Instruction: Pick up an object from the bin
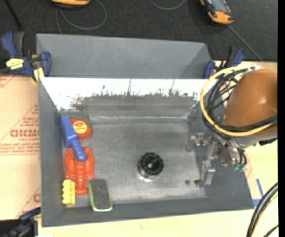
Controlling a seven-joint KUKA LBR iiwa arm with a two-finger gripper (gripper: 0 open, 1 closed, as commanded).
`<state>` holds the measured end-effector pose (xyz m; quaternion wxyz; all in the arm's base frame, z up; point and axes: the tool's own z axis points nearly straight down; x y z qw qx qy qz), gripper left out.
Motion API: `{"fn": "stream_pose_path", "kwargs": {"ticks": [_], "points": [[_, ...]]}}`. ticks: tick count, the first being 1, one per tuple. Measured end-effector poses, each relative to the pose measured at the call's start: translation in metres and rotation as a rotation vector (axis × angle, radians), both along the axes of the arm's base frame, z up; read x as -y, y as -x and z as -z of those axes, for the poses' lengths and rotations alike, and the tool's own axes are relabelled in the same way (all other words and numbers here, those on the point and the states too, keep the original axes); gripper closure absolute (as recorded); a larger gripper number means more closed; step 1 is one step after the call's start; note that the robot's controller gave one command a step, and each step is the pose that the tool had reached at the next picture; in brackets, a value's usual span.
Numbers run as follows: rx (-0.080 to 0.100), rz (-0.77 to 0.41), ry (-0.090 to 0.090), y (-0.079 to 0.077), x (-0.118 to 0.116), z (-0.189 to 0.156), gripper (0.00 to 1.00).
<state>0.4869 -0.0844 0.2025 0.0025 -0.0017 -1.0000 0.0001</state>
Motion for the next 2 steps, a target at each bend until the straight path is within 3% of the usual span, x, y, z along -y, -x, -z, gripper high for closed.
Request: {"fn": "stream_pose_path", "kwargs": {"ticks": [1, 2], "points": [[0.008, -0.003, 0.001, -0.002, 0.000, -0.004, 0.00], [0.017, -0.041, 0.004, -0.004, -0.032, 0.034, 0.00]]}}
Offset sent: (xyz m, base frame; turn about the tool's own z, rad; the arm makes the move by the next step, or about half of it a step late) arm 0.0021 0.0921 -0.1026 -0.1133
